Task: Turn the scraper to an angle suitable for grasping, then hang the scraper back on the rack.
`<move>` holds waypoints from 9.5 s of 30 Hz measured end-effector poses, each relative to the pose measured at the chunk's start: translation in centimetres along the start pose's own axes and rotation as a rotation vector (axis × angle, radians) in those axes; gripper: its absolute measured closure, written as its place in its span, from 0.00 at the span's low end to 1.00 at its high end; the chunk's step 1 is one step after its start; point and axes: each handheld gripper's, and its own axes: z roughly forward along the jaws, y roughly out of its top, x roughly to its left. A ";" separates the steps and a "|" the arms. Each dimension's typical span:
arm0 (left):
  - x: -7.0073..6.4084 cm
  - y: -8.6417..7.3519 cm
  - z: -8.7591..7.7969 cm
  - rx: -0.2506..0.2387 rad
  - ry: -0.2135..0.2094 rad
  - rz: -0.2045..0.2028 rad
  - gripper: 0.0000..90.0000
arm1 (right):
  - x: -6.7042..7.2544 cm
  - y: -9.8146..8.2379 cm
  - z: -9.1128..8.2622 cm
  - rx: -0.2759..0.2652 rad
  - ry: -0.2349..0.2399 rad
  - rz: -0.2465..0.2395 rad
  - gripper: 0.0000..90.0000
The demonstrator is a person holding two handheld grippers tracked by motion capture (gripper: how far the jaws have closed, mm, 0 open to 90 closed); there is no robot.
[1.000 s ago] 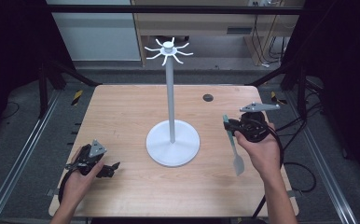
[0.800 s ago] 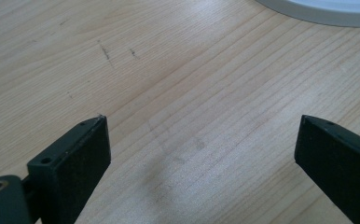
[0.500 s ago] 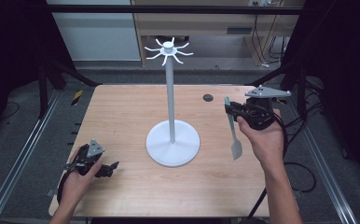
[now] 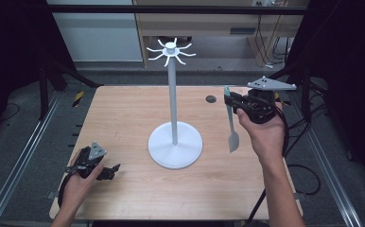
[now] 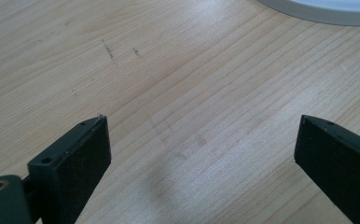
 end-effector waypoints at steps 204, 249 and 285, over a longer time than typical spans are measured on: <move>-0.3 -0.2 0.2 0.017 -0.002 0.020 0.04 | 3.1 2.4 -0.7 -0.012 -0.060 -0.050 0.25; 0.6 -0.5 -0.5 -0.007 0.022 -0.018 0.03 | -0.6 -10.4 -3.4 0.029 -0.150 0.015 0.09; 0.4 -0.4 -0.4 -0.005 0.019 -0.008 0.03 | 0.3 -17.9 4.3 0.215 -0.109 0.045 0.08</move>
